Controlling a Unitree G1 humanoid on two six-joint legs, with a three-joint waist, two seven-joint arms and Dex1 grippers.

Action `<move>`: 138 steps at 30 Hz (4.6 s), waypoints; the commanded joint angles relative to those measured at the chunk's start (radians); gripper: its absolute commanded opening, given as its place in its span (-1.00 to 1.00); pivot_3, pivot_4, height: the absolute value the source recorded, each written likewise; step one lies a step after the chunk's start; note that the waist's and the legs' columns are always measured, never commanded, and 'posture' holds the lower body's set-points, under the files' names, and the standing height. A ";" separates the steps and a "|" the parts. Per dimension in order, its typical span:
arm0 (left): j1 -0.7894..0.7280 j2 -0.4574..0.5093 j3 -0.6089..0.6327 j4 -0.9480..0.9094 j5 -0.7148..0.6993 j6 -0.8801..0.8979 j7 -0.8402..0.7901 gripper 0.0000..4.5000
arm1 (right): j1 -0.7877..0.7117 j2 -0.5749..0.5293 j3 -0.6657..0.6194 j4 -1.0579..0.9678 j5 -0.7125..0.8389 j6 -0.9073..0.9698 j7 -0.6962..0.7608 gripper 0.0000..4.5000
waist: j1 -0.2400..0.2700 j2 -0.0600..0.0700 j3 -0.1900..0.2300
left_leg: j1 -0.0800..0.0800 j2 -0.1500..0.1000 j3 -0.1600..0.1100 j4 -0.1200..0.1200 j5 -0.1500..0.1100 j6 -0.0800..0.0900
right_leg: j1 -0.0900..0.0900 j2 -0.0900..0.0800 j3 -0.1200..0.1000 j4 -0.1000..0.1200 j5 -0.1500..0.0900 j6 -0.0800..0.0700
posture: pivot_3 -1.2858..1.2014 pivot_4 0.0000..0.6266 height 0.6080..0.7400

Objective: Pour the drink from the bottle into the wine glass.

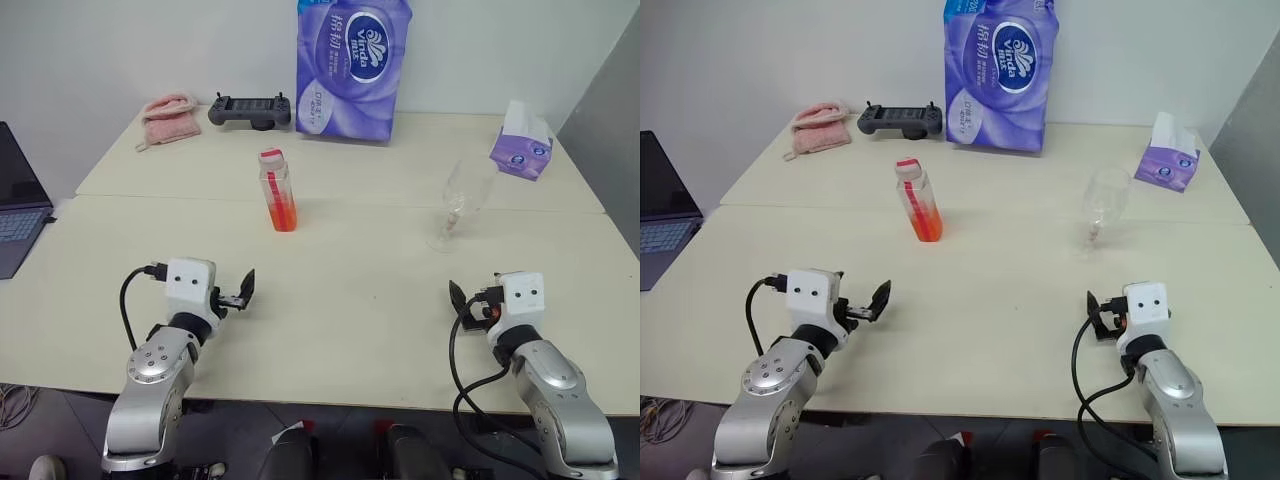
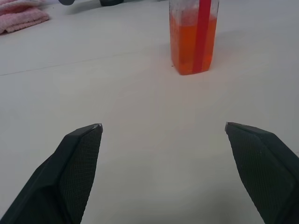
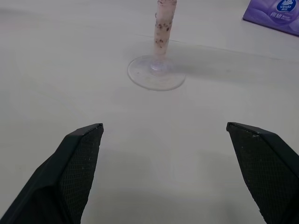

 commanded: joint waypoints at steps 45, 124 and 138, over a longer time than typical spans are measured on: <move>-0.215 0.047 0.010 0.073 -0.043 0.016 -0.029 0.99 | -0.360 -0.312 -0.167 -0.079 0.607 0.315 0.411 1.00 | 0.000 -0.003 0.001 | 0.008 0.000 -0.001 -0.001 0.005 0.004 | 0.004 0.001 -0.001 0.012 0.000 -0.003 | 0.03 -0.52 1.00; -0.872 -0.084 -0.058 1.052 0.083 -0.532 0.035 -0.09 | -0.337 -0.259 -0.066 -0.149 0.567 0.256 0.215 1.00 | 0.000 -0.011 0.006 | 0.000 -0.002 -0.001 0.002 0.008 -0.002 | -0.003 -0.001 -0.002 0.012 0.000 -0.003 | 0.03 -0.52 1.00; -0.791 -0.040 -0.052 0.861 -0.001 -0.375 -0.082 -0.20 | -0.365 -0.263 -0.044 -0.146 0.551 0.271 0.187 1.00 | -0.005 -0.011 0.006 | 0.000 -0.002 -0.001 0.001 0.008 -0.002 | -0.004 -0.001 -0.002 0.012 0.000 -0.003 | 0.03 -0.52 1.00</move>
